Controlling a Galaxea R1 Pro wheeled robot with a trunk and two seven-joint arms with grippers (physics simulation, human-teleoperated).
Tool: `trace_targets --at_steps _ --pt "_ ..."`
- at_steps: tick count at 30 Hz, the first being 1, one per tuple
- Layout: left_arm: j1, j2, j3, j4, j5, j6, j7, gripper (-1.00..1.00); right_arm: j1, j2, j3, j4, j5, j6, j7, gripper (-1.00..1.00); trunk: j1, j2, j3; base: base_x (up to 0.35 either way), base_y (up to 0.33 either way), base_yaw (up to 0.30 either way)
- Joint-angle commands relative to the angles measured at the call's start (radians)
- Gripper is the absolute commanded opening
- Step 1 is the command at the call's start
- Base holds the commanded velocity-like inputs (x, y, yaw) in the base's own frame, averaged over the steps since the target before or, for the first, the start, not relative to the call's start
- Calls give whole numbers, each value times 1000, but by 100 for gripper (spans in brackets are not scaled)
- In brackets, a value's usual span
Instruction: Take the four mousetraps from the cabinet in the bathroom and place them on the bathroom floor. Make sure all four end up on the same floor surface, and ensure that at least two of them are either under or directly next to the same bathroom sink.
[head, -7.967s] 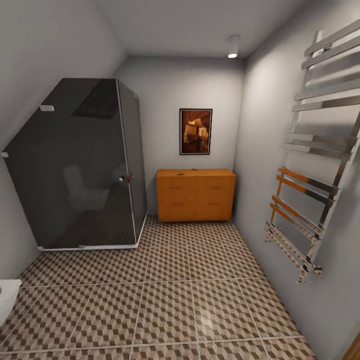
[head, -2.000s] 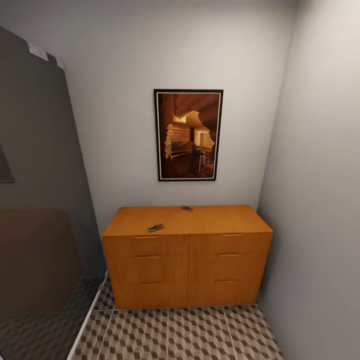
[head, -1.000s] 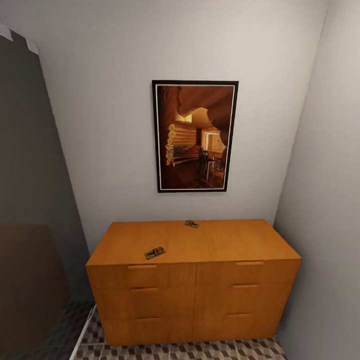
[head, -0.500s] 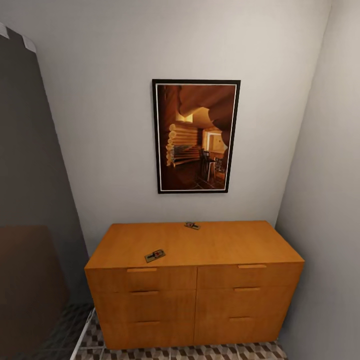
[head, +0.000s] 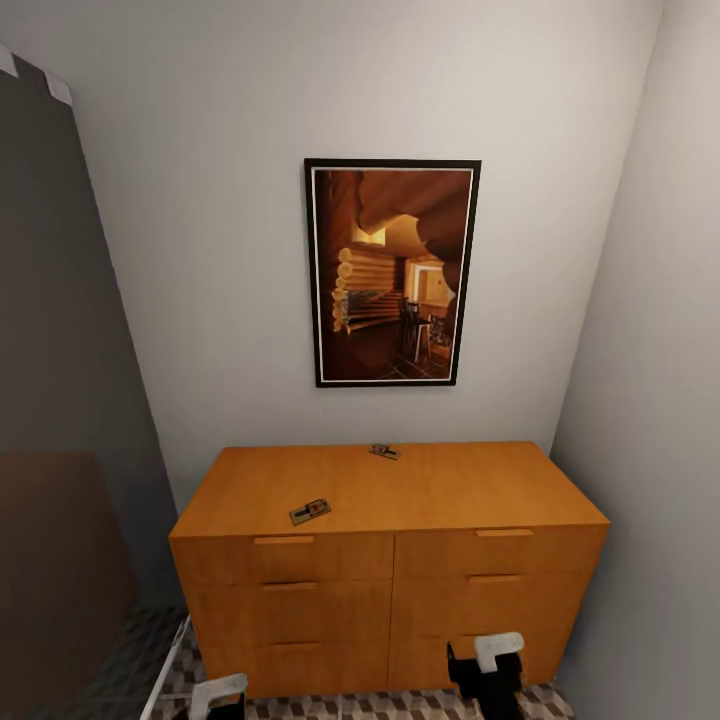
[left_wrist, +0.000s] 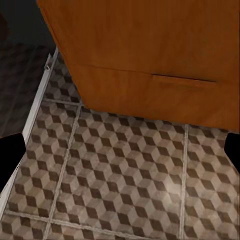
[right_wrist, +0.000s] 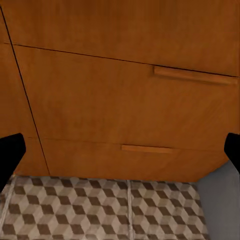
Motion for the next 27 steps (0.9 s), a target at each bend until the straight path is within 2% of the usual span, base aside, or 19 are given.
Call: trace_targets --at_steps 1,2,3,4,6,7,8,10,11,13,14,16,19,20,22,24,25,27 --pt "-1 17 -7 -53 5 46 11 100 0 0 5 -40 4 32 -10 100 0 -1 -1 0 0 0" --pt "-1 50 -5 -160 1 136 23 100 0 0 5 -119 6 94 -10 100 0 -1 -1 0 0 0" --pt "-1 66 -3 -216 -1 179 30 100 -1 0 4 -159 7 126 -10 100 0 -1 -1 0 0 0" --pt "-1 96 2 -328 -3 257 44 100 -1 0 4 -240 8 191 -9 100 0 -1 -1 0 0 0" --pt "-1 122 14 -438 -4 329 63 100 -1 1 4 -322 8 255 -9 100 0 -1 -1 0 0 0" --pt "-1 141 32 -541 -4 395 86 100 -2 2 3 -403 8 316 -8 100 0 -1 -1 0 0 0" --pt "-1 152 58 -639 -5 462 112 100 -4 3 3 -482 8 371 -8 100 0 -1 -1 0 0 0" --pt "-1 158 86 -739 -4 532 138 100 -6 4 3 -559 7 418 -8 100 0 -1 -1 0 0 0" --pt "-1 162 114 -850 -4 613 161 100 -12 5 3 -639 5 462 -8 100 0 -1 -1 0 0 0" --pt "-1 164 139 -959 -4 690 178 100 -20 5 2 -716 3 500 -9 100 0 -1 -1 0 0 0" --pt "-1 164 162 -1066 -4 761 189 100 -29 6 1 -790 1 534 -9 100 0 -1 -1 0 0 0" --pt "-12 161 189 -1176 -4 850 198 100 -38 6 -1 -894 -2 586 -9 100 0 -1 -1 0 0 0" --pt "-45 148 204 -1224 -4 921 204 100 -50 6 -2 -983 -4 644 -9 100 0 -1 -1 0 0 0" --pt "-64 136 210 -1243 -5 959 207 100 -64 7 -2 -1030 -5 685 -9 100 0 -1 -1 0 0 0" --pt "-79 122 214 -1256 -5 991 212 100 -84 9 -2 -1062 -6 726 -9 100 0 -1 -1 0 0 0" --pt "-103 99 217 -1267 -5 1027 223 100 -123 12 -1 -1089 -8 784 -8 100 0 -1 -1 0 0 0" --pt "-126 79 218 -1270 -8 1053 232 100 -151 16 -1 -1097 -13 817 -6 100 0 -1 -1 0 0 0" --pt "-151 56 217 -1271 -17 1090 240 100 -179 18 -1 -1100 -24 845 -5 100 0 -1 -1 0 0 0"
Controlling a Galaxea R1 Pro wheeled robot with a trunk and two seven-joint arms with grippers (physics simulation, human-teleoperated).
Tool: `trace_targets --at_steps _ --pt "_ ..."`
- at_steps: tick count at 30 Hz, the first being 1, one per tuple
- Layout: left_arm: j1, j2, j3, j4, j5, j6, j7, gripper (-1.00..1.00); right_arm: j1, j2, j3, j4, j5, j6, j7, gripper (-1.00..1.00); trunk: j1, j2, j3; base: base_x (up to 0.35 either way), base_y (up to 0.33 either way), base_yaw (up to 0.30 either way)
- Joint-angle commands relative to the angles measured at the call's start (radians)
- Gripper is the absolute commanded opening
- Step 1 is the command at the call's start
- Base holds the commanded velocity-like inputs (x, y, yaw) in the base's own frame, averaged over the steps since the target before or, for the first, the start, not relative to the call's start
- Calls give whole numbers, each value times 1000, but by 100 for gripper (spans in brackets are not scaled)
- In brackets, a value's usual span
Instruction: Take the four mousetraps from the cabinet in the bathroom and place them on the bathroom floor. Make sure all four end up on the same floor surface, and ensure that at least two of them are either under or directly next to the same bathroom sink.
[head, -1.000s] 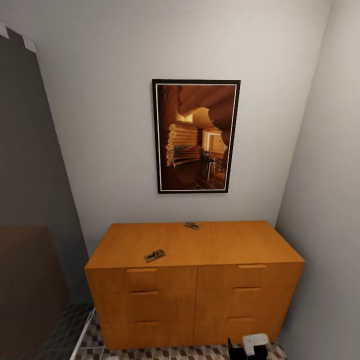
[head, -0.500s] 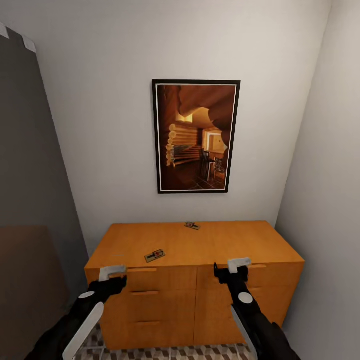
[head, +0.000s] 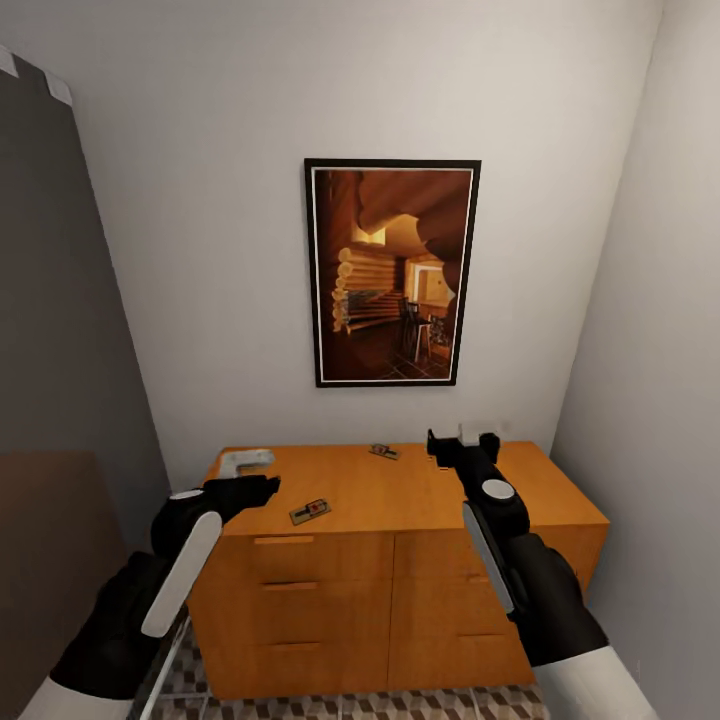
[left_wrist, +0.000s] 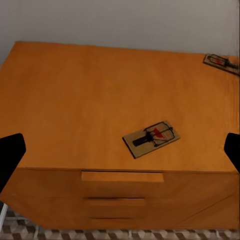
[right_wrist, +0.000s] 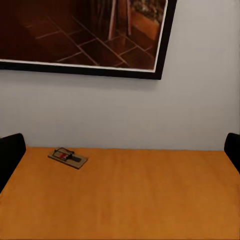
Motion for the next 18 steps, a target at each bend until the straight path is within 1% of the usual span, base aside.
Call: trace_targets --at_steps 1,3,5,6,8,11,12,14,15,18 --pt "-26 -25 -2 1 -6 49 17 100 -26 2 2 3 -15 28 -4 100 0 -1 -1 0 0 0" --pt "-49 -52 -4 7 -30 89 21 100 -47 3 2 13 -31 44 -5 100 0 -1 -1 0 0 0" --pt "-69 -79 -8 23 -61 113 23 100 -65 3 3 31 -43 55 -5 100 0 -1 -1 0 0 0" --pt "-86 -103 -16 50 -98 126 24 100 -82 4 4 58 -50 62 -4 100 0 -1 -1 0 0 0" --pt "-97 -122 -23 83 -141 132 23 100 -99 4 4 99 -55 66 -4 100 0 -1 -1 0 0 0" --pt "-107 -140 -29 132 -202 134 19 100 -135 4 5 175 -57 69 -4 100 0 -1 -1 0 0 0" --pt "-110 -148 -31 161 -230 130 14 100 -162 4 6 223 -58 70 -3 100 0 -1 -1 0 0 0" --pt "-113 -153 -33 185 -248 115 5 100 -182 4 8 262 -59 70 -3 100 0 -1 -1 0 0 0" --pt "-115 -156 -35 204 -259 92 -8 100 -194 4 13 289 -59 68 -3 100 0 -1 -1 0 0 0" --pt "-117 -158 -36 224 -271 45 -42 100 -208 4 31 316 -58 67 -4 100 0 -1 -1 0 0 0"
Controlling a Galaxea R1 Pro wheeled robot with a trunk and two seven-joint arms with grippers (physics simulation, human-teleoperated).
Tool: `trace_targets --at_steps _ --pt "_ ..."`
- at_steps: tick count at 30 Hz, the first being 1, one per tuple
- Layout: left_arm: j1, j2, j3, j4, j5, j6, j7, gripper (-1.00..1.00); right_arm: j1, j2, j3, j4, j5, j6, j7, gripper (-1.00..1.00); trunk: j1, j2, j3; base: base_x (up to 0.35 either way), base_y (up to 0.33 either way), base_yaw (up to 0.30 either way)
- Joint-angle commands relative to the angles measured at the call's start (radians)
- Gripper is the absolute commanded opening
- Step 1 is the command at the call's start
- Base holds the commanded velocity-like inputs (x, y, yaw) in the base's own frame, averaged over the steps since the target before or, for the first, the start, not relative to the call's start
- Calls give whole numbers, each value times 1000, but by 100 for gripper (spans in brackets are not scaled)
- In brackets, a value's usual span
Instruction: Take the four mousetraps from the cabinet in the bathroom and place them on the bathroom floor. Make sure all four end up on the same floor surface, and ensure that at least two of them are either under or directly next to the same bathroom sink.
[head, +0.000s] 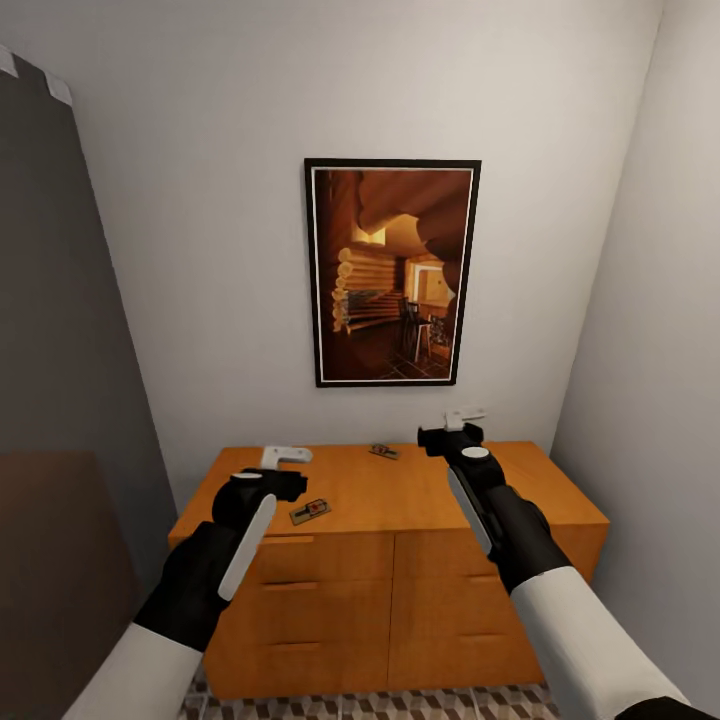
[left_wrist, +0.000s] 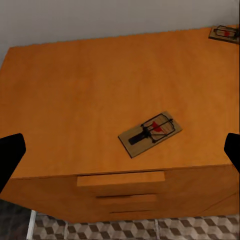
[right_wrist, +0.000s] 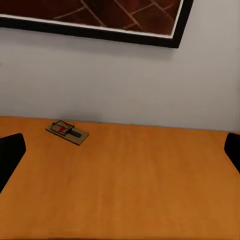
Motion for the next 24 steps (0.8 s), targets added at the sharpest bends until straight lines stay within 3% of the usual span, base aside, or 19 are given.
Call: trace_targets --at_steps 1,11,24 --pt "-1 0 -1 2 8 -6 0 100 -2 0 7 3 -4 4 -7 100 0 -1 -1 0 0 0" --pt "-2 8 0 14 -7 -35 -68 100 -9 -2 24 27 -4 2 -8 100 0 -1 -1 54 0 0" --pt "-2 13 0 16 -10 -29 -74 100 -10 -3 26 31 -4 2 -9 100 0 -1 -1 300 0 0"
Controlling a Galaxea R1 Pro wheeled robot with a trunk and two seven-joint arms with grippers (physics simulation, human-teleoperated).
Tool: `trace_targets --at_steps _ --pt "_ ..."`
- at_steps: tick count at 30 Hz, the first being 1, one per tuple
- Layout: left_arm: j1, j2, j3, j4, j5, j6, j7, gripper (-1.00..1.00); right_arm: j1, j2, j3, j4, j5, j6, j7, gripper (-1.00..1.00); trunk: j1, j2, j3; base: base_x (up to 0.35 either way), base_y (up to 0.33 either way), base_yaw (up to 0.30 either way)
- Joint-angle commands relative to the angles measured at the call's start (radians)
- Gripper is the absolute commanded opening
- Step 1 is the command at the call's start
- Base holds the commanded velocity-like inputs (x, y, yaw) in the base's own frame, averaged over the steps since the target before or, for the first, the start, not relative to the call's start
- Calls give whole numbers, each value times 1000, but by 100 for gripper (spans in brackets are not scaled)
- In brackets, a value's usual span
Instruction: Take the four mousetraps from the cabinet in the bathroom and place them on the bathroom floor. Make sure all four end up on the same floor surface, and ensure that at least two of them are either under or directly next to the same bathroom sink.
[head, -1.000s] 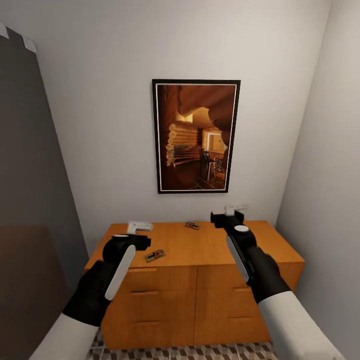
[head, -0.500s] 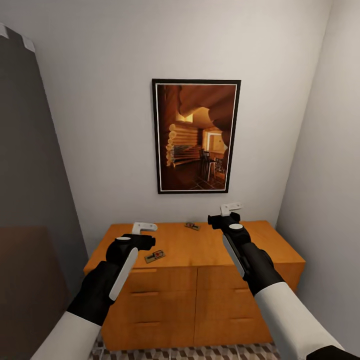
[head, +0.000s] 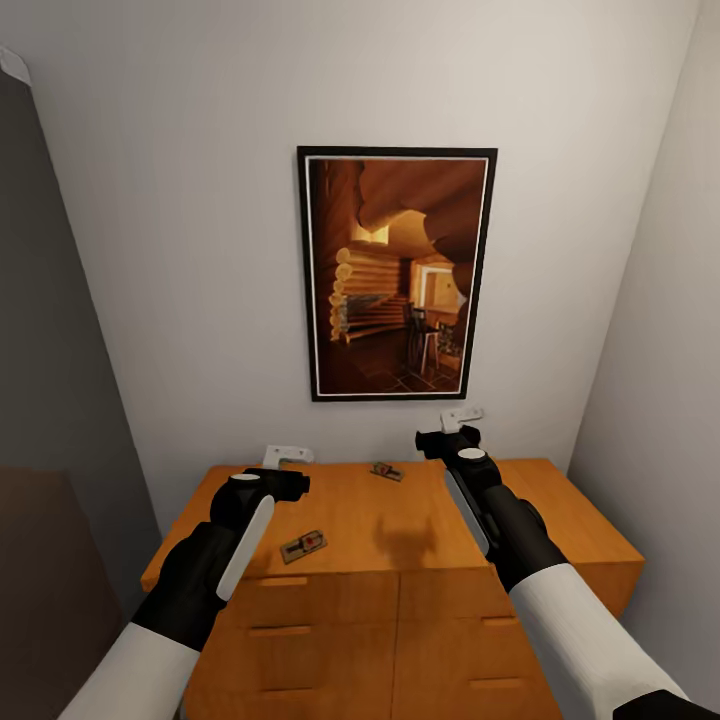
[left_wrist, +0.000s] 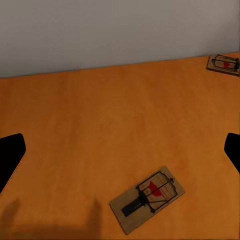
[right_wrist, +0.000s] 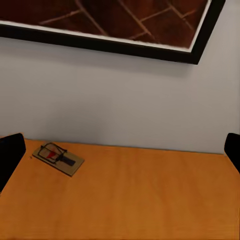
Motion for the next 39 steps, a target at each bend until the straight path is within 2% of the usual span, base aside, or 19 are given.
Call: trace_targets --at_steps 1,6,10,14,15,21,22,27,28,31,34,38,39 --pt "-1 0 -1 0 10 3 10 100 0 0 2 -1 -4 5 -7 100 1 -1 0 327 0 0" --pt "0 0 -7 1 11 2 10 100 0 0 2 0 -4 5 -7 100 1 -1 0 193 0 0" --pt "0 1 -41 17 11 2 9 100 0 -1 2 0 -4 5 -7 100 1 -1 0 56 0 0" --pt "1 11 -97 46 11 1 9 100 0 -2 3 0 -4 6 -7 100 1 -1 0 23 0 0" --pt "0 20 -128 61 12 0 9 100 0 -4 3 0 -3 7 -7 100 1 -1 0 10 0 0" --pt "0 72 -208 76 13 -1 9 100 0 -7 3 0 3 9 -7 100 1 -1 0 5 0 0" --pt "0 93 -226 77 13 -1 8 100 0 -7 3 0 7 9 -7 100 1 -1 0 2 0 0" --pt "0 167 -277 77 14 -2 7 100 0 -8 3 0 17 10 -7 100 1 -1 0 0 0 0" --pt "0 189 -290 76 15 -3 7 100 0 -8 3 2 18 10 -7 100 1 -1 0 0 0 0" --pt "1 226 -318 67 16 -4 6 100 0 -8 3 6 19 10 -7 100 1 -1 0 0 0 0" --pt "1 248 -351 52 17 -3 5 100 0 -8 3 9 20 10 -7 100 1 -1 0 0 0 0" --pt "1 254 -388 42 17 -2 3 100 0 -8 3 10 21 10 -7 100 1 -1 0 0 0 0" --pt "1 253 -412 40 17 -2 -1 100 0 -8 3 10 21 10 -7 100 1 -1 0 0 0 0"
